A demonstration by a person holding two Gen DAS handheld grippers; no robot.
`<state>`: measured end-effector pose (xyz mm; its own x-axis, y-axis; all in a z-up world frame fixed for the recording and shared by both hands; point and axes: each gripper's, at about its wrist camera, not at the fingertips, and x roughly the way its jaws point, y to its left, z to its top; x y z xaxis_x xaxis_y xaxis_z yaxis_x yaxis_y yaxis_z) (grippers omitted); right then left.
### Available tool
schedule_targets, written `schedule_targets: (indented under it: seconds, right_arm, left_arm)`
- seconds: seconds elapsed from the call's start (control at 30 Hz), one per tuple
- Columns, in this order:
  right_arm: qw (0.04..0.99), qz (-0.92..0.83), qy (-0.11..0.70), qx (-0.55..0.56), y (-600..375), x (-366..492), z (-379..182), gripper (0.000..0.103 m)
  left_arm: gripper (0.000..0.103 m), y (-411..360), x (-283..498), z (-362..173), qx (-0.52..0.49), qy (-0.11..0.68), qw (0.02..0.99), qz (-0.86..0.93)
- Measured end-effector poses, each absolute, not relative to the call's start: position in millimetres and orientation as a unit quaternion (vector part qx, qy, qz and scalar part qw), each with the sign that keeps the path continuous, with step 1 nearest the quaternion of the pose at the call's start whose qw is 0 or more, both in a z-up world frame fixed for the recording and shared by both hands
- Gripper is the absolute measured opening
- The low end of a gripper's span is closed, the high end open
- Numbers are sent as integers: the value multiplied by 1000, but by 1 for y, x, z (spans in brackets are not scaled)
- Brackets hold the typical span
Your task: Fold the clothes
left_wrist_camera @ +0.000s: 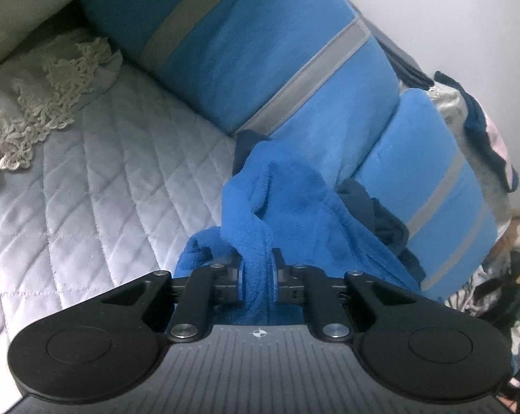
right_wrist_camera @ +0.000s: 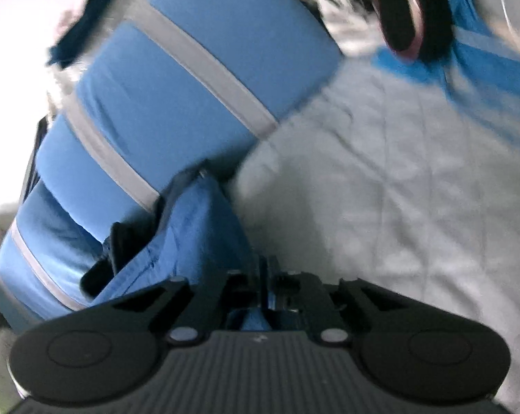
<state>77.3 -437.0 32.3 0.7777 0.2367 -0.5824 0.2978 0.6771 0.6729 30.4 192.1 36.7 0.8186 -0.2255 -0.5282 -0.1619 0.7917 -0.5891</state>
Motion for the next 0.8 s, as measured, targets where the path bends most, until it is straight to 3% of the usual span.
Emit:
schedule_targets:
  seconds: [0.03,0.2,0.23,0.3,0.33,0.8]
  right_arm:
    - [837,-17,347,422,-439,81,24,40]
    - [788,-12,386,480,-440,85,2,44]
    - [785,-8,389,482,-439,85,1,43]
    - [782,5,390,486,-435,83,1,28]
    - [779,14,389,491,-434,82,1,8]
    - [846,-22,290,446,-430,26,31,2]
  left_arm:
    - [14,193,31,37,-324,301,897,-16]
    - [14,193,31,35,-312,306,899,-14]
    - [14,194,31,34,-312,307,899,-14]
    - [14,194,31,34,-316,310,897,-12]
    - [14,194,32,33,-317,311,896,-11]
    - [14,193,33,33,-324,317,891,2]
